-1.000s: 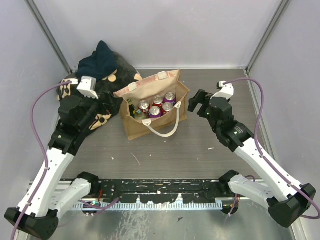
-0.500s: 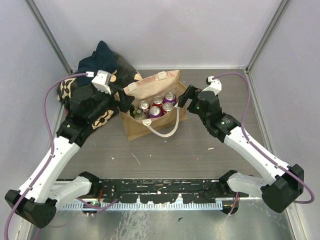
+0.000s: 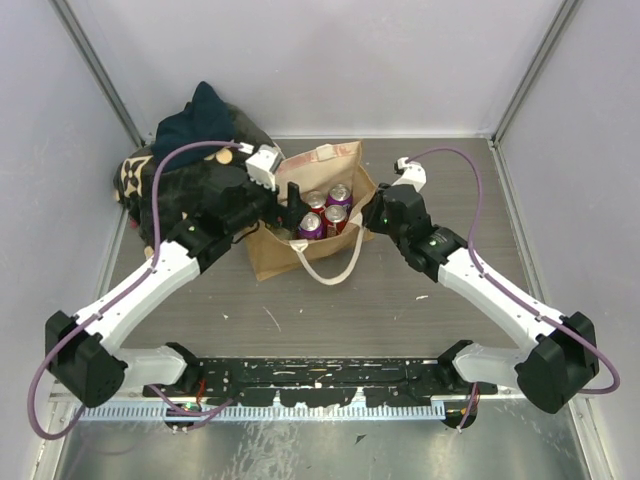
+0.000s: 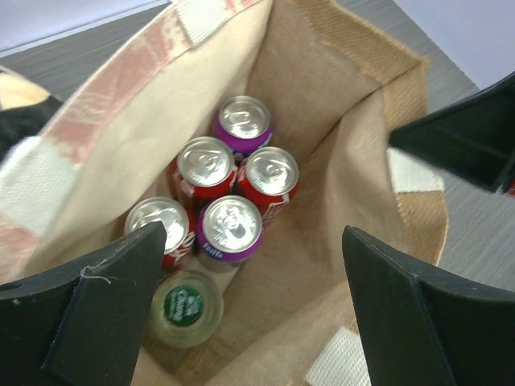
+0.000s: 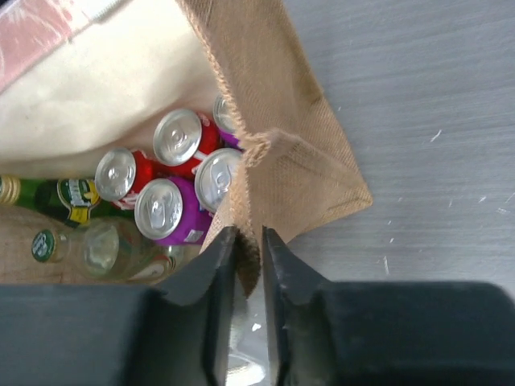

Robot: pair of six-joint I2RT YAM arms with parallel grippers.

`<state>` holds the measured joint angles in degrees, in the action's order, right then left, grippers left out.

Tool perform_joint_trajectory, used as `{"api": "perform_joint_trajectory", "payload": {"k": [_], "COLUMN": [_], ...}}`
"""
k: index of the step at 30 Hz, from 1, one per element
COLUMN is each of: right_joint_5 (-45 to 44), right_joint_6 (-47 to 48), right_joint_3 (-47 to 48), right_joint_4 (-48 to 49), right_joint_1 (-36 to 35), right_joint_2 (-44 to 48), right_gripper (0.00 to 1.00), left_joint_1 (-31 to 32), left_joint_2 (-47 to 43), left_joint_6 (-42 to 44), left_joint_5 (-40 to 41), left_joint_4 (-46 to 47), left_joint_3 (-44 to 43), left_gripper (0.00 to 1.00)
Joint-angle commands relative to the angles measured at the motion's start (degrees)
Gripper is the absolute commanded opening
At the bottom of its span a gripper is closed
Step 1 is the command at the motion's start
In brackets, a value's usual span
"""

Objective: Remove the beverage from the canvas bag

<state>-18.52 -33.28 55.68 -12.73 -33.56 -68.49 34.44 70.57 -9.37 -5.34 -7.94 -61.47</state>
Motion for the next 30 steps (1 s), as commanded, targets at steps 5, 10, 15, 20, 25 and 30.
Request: {"api": "perform_joint_trajectory", "payload": {"k": [5, 10, 15, 20, 25, 30], "right_joint_5": [1.71, 2.49, 0.05, -2.63, -5.47, -6.55], "right_joint_6": [3.74, 3.85, 1.80, 0.17, -0.92, -0.84], "right_joint_3": [-8.12, -12.40, -14.20, -15.58, -14.45, -12.20], "right_joint_4": [-5.45, -6.93, -11.25, -14.32, -18.90, -18.93], "right_joint_1": [-0.43, -0.69, -2.24, -3.50, -4.67, -5.96], "right_joint_2": [1.88, -0.89, -5.10, -7.36, -10.76, -6.49], "right_gripper": [0.02, 0.01, 0.01, 0.01, 0.01, 0.10], "left_joint_1": [5.20, 8.67, 9.84, 10.26, 10.39, 10.93], "left_joint_2": [6.71, 11.27, 13.48, 13.53, 14.76, 13.72], "left_joint_6": [0.47, 2.09, 1.20, 1.86, 2.45, 3.16], "left_joint_5": [0.70, 0.68, 1.68, 5.20, 6.62, 3.94], "left_joint_4": [7.39, 8.04, 11.04, 14.38, 14.34, 14.19], "left_joint_3": [-3.51, -5.09, -2.92, 0.33, 3.17, 7.40], "left_gripper": [0.98, 0.98, 0.98, 0.98, 0.98, 0.98]}}
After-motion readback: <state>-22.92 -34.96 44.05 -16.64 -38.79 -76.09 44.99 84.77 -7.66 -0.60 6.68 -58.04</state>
